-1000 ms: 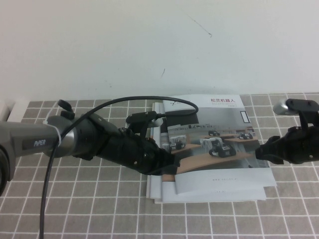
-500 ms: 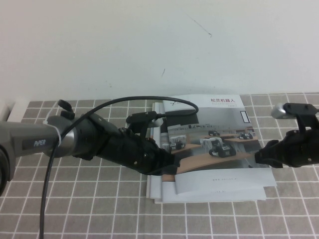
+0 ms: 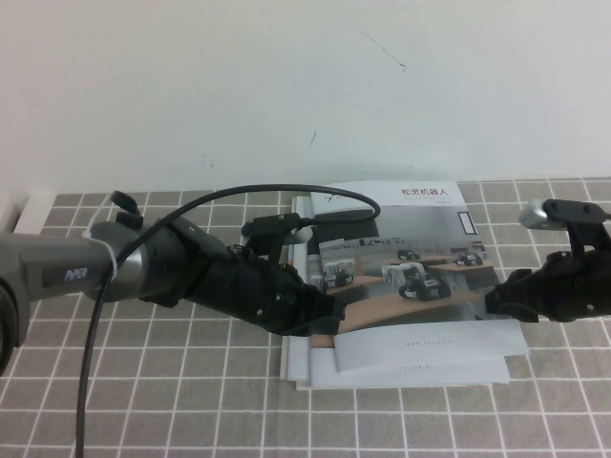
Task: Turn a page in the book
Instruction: Open the closed book
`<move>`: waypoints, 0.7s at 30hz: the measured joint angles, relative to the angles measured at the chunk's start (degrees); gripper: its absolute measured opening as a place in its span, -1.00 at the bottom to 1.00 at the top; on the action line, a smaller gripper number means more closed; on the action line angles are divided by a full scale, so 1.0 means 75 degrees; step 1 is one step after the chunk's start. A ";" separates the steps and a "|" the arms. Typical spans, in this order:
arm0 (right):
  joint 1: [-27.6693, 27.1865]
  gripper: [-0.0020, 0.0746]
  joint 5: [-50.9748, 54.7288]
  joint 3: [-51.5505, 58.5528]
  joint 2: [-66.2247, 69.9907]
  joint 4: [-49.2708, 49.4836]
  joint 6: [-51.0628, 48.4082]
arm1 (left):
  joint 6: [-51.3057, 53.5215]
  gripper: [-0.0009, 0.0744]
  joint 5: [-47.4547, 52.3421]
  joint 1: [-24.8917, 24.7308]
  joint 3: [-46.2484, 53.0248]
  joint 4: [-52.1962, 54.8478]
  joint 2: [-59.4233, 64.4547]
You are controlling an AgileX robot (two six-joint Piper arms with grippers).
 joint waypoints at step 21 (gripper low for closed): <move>-0.0011 -0.15 0.0463 0.0000 -0.0663 0.0356 -0.0287 | 0.0000 -0.99 0.0000 0.0000 0.0000 0.0104 0.0000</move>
